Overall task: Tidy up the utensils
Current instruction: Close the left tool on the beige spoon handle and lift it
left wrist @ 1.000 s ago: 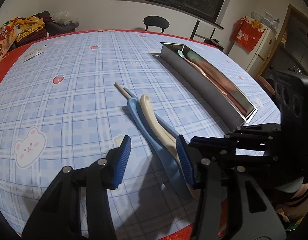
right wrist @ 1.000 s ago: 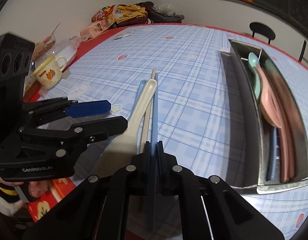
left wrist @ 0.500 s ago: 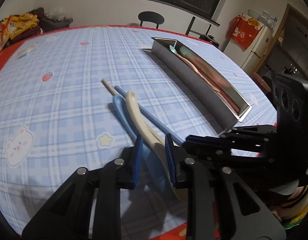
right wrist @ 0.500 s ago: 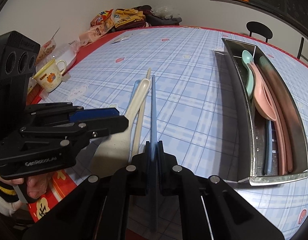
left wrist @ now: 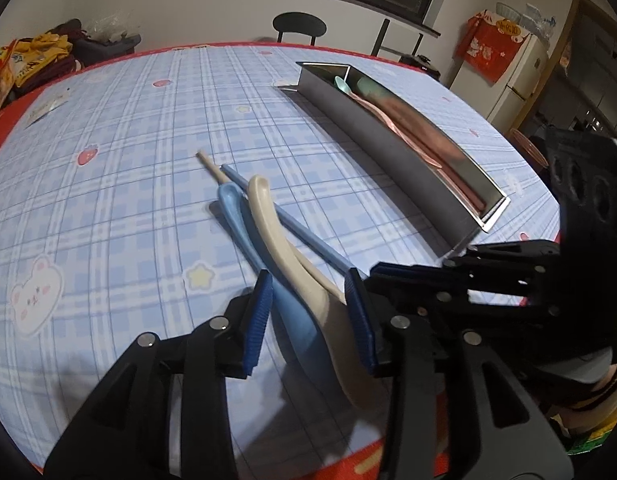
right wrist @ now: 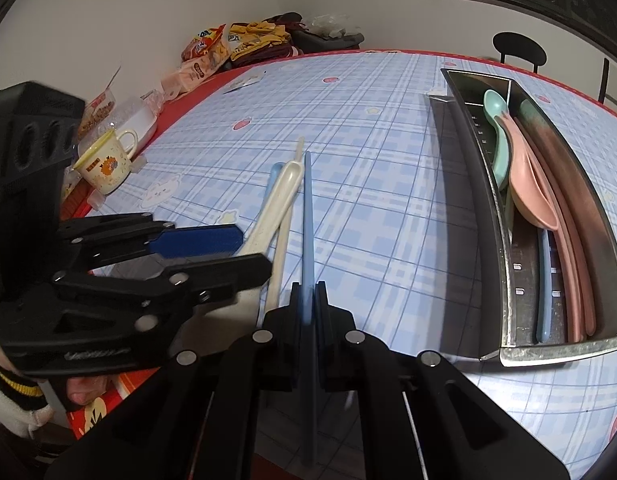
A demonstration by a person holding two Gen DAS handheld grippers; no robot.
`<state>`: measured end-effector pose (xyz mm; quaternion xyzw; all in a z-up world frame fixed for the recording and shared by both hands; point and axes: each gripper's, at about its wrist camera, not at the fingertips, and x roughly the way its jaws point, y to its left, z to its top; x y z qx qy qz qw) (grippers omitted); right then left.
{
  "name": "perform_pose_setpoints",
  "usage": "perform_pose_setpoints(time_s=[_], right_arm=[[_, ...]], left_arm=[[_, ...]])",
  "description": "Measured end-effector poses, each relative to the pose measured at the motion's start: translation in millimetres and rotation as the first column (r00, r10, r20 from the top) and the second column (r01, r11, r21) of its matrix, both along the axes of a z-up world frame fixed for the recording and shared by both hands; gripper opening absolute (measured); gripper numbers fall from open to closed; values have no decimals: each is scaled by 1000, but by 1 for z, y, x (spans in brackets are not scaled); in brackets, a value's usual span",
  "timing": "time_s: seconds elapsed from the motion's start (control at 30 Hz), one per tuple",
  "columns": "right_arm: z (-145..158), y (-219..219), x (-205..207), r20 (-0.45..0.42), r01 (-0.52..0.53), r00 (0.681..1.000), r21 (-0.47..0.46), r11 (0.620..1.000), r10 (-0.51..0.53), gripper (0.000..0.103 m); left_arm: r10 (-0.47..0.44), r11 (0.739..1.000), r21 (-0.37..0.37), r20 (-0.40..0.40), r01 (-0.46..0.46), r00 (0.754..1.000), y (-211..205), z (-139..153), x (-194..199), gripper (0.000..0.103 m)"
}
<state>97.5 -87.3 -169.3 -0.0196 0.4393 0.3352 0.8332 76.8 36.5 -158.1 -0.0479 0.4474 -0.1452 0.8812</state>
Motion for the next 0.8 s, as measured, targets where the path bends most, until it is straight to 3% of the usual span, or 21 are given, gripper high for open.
perform_pose_setpoints(time_s=[0.13,0.3,0.47,0.53,0.8], right_arm=[[0,0,-1,-2,0,1000,4,1000,0,7],[0,-2,1,-13,0,1000,18,1000,0,7],[0,-2,2,-15,-1,1000,20,1000,2,8],[0,-2,2,-17,-1,1000,22,1000,1,8],[0,-3,2,-19,-1,1000,25,1000,2,8]], left_arm=[[0,1000,-20,-32,-1,1000,3,-3,15,39],[-24,1000,19,-26,24,999,-3,-2,18,38],[-49,998,45,1,49,999,-3,4,14,16],[-65,995,71,3,64,998,-3,6,11,14],[-28,996,86,6,27,1000,14,8,0,15]])
